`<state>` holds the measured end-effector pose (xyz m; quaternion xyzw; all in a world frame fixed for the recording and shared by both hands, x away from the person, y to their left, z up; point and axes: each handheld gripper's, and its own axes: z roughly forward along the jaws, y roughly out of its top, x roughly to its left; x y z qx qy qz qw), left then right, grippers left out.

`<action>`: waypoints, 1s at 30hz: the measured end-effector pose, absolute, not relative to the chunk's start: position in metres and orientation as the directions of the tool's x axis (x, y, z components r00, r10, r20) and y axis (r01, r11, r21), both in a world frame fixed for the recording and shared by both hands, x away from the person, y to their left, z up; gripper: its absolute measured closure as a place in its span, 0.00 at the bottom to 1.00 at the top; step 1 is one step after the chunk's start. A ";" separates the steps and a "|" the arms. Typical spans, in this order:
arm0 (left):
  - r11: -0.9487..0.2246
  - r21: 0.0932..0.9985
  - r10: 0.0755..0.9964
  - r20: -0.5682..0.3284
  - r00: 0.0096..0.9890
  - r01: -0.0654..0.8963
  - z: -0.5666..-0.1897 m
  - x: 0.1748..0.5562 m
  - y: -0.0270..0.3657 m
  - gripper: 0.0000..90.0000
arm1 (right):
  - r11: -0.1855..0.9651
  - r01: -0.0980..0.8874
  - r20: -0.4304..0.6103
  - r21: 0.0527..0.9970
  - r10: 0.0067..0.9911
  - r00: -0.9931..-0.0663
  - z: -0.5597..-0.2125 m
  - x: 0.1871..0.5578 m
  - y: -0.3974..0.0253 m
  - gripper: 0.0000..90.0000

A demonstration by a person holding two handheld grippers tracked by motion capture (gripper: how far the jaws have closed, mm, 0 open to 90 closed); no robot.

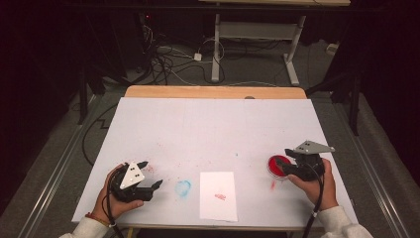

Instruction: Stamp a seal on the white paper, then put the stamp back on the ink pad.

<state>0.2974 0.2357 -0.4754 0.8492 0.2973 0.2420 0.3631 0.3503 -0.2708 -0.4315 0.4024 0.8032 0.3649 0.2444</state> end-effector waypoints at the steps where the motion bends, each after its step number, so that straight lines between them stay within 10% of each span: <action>1: -0.562 0.758 0.680 0.196 0.706 0.330 -0.476 0.297 0.236 0.23 | 0.413 0.455 -0.107 0.789 0.822 -0.560 -0.430 0.351 -0.270 0.52; 30: -0.576 0.752 0.672 0.210 0.711 0.322 -0.475 0.293 0.231 0.23 | 0.453 0.288 -0.240 0.844 0.798 -0.552 -0.402 0.326 -0.255 0.27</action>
